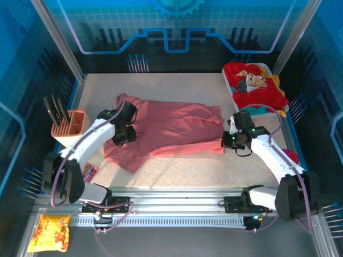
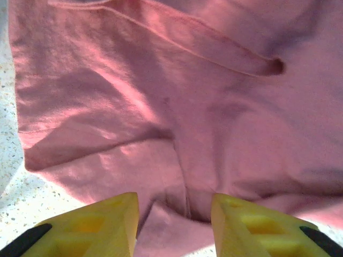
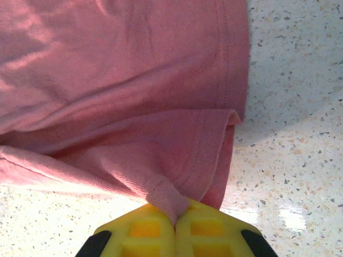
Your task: Fold and stack the t-shirts
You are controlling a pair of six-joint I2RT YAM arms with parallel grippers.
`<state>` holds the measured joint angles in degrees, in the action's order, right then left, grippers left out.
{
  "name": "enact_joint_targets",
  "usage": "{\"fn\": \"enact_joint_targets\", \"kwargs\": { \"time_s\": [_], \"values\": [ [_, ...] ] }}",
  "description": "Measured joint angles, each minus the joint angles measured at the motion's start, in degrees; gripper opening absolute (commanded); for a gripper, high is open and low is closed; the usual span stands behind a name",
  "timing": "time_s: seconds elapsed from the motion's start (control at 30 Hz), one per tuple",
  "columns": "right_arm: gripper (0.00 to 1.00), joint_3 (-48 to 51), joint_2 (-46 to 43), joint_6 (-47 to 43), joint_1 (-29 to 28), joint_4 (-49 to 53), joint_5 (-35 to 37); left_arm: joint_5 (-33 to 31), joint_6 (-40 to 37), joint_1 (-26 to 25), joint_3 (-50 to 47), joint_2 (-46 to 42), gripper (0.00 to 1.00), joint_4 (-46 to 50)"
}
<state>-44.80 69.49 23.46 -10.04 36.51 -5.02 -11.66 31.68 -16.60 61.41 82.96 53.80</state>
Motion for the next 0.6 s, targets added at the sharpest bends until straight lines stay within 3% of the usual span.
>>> {"fn": "enact_joint_targets", "kwargs": {
  "time_s": [0.43,0.6],
  "values": [
    [0.0,1.01,0.28,0.0,0.0,-0.79,-0.17,2.93,-0.02,2.54,-2.6,12.17,0.34,-8.07],
    [0.0,1.01,0.28,0.0,0.0,-1.01,-0.17,2.93,1.01,2.58,-4.17,13.09,0.34,-9.42]
  ]
}}
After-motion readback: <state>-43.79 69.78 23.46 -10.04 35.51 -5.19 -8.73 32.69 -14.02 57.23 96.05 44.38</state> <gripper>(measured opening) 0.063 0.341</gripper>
